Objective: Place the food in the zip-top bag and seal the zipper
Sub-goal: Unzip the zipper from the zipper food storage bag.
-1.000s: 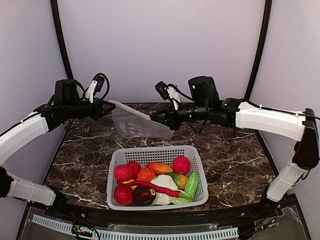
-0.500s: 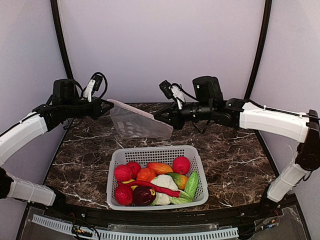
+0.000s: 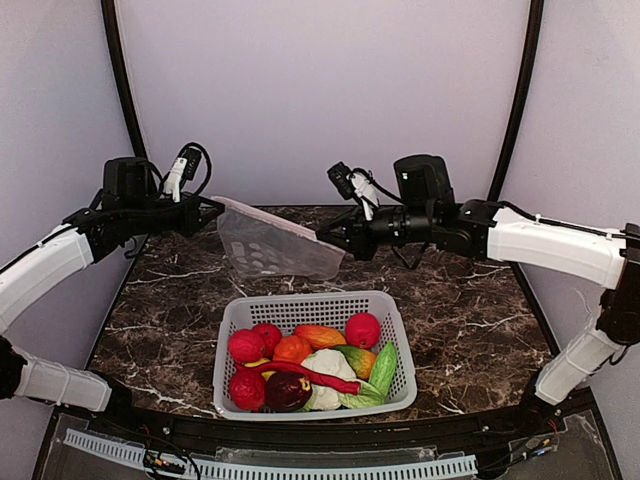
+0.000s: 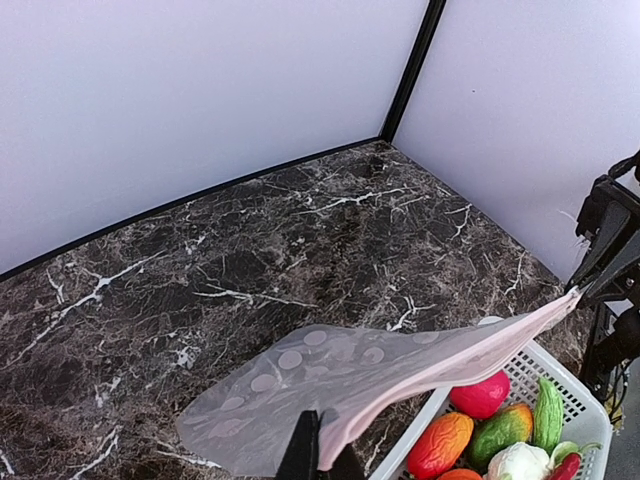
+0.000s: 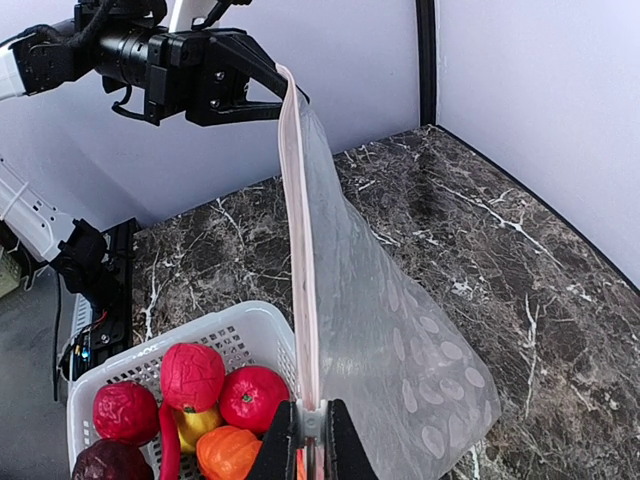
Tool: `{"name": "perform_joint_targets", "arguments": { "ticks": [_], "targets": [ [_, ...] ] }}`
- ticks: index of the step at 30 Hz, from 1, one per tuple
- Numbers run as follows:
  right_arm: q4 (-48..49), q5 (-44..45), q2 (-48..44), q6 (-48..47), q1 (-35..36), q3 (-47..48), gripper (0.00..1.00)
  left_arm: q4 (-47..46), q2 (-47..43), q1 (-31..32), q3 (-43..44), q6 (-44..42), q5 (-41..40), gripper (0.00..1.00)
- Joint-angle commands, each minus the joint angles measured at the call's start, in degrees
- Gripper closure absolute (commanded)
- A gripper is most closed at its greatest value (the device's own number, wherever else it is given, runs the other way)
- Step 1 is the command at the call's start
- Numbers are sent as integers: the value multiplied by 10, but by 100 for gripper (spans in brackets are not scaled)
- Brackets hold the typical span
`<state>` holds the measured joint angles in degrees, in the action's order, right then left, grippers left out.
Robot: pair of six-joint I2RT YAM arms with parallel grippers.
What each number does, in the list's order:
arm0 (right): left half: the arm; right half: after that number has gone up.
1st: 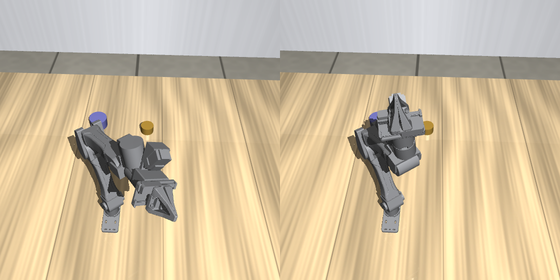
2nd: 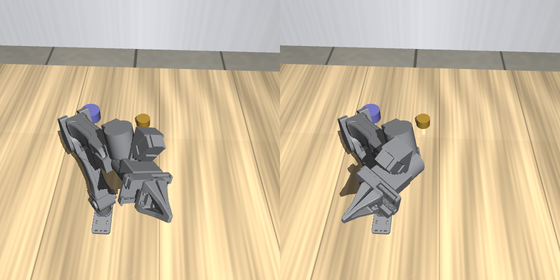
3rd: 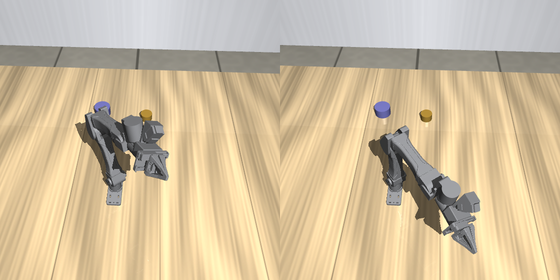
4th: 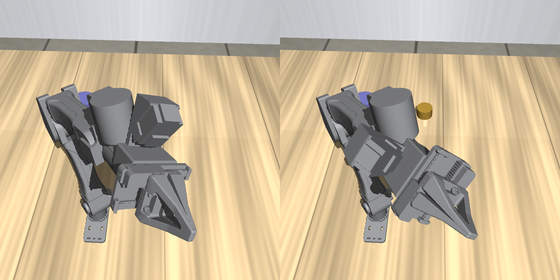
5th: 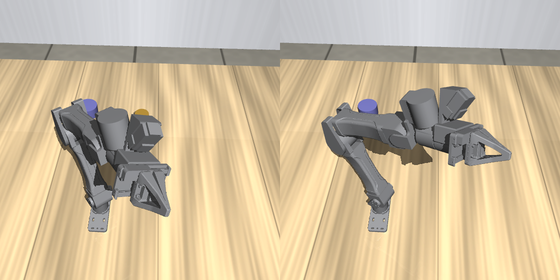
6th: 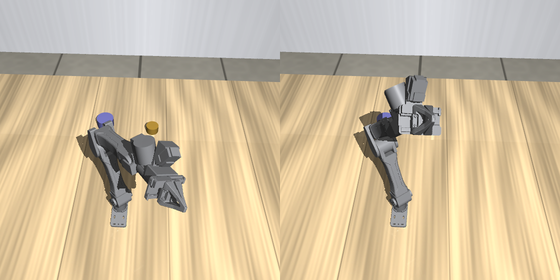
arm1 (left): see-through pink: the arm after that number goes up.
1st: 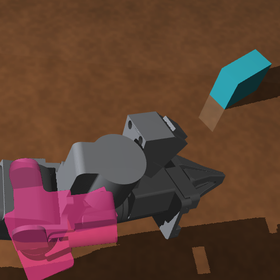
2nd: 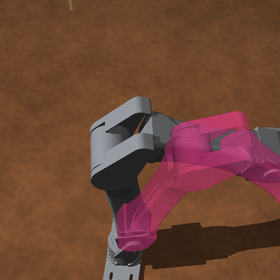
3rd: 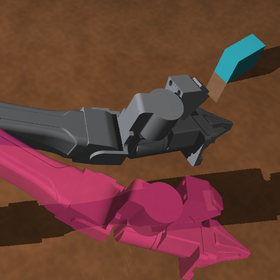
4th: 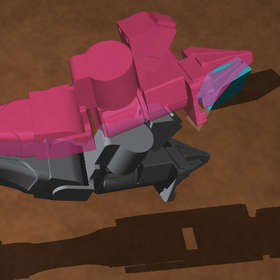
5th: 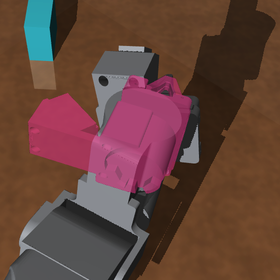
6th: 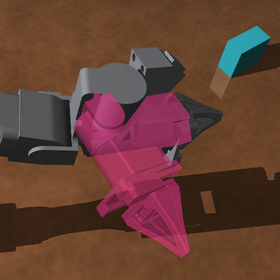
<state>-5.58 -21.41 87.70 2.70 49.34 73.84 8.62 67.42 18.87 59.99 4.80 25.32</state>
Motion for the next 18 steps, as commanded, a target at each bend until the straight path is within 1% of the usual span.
{"name": "perform_joint_targets", "arguments": {
  "ticks": [1, 18],
  "targets": [
    [-29, 11, -24, 11, -10, -20, 100, -18, -20, -22, -1, 8, -43, 99],
    [-30, 22, -50, 18, -16, -46, 100, -16, -17, -33, -2, 19, -57, 99]
  ]
}}
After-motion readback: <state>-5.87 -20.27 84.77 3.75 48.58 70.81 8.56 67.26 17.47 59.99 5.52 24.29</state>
